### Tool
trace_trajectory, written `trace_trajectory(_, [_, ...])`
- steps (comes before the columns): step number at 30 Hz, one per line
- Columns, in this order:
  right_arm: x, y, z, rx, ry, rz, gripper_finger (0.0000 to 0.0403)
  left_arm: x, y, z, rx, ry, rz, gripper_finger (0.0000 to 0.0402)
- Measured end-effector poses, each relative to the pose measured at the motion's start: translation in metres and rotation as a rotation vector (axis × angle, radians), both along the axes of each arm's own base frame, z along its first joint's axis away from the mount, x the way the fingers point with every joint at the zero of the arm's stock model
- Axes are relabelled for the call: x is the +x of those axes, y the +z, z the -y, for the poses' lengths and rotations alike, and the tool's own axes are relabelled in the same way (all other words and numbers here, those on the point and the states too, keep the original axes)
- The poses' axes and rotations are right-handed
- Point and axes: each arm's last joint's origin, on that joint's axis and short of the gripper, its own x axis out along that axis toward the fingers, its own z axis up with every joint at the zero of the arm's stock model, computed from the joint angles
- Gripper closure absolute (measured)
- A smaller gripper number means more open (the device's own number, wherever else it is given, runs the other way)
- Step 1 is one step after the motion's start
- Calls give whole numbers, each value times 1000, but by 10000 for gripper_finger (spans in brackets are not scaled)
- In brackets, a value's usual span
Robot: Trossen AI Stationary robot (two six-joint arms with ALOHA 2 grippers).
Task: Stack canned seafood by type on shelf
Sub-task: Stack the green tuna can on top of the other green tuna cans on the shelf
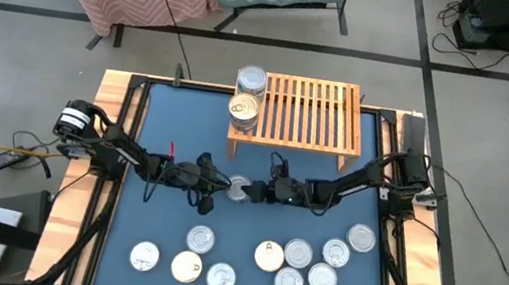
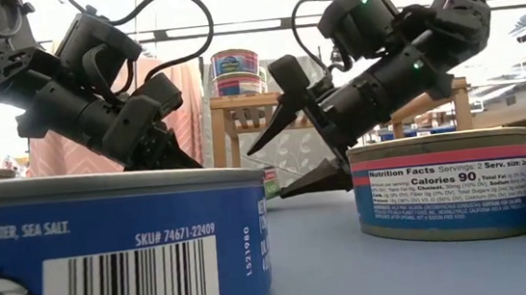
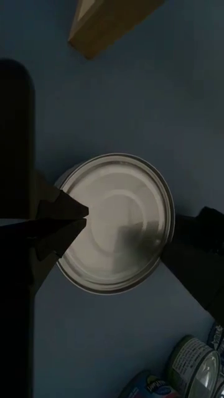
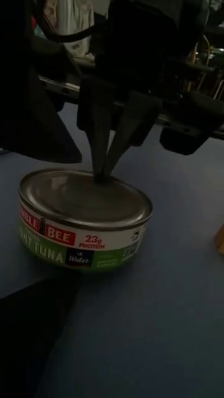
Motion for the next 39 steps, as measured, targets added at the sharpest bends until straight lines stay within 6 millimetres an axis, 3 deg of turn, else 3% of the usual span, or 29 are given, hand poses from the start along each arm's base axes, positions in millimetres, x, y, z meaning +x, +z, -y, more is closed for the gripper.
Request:
trace_trajectory(18, [15,6,5,-83,119,-55,153,-1,-1,0,17,-2,-4,401])
trace_trajectory(21, [15,6,7,-86,122,-55,193,-1,0,0,20,-5,-3,401])
trace_trajectory(26, [16,9,8,-65,105,-36,297,-1,0,0,14,-16,-2,401])
trace_trajectory(34, [16,12,7,-50,132,-22,298,-1,10,0,-29,-13,38,395])
trace_trajectory(39, [13,32,0,-34,174,8,298,-8,39,0,-58,-11,116,394])
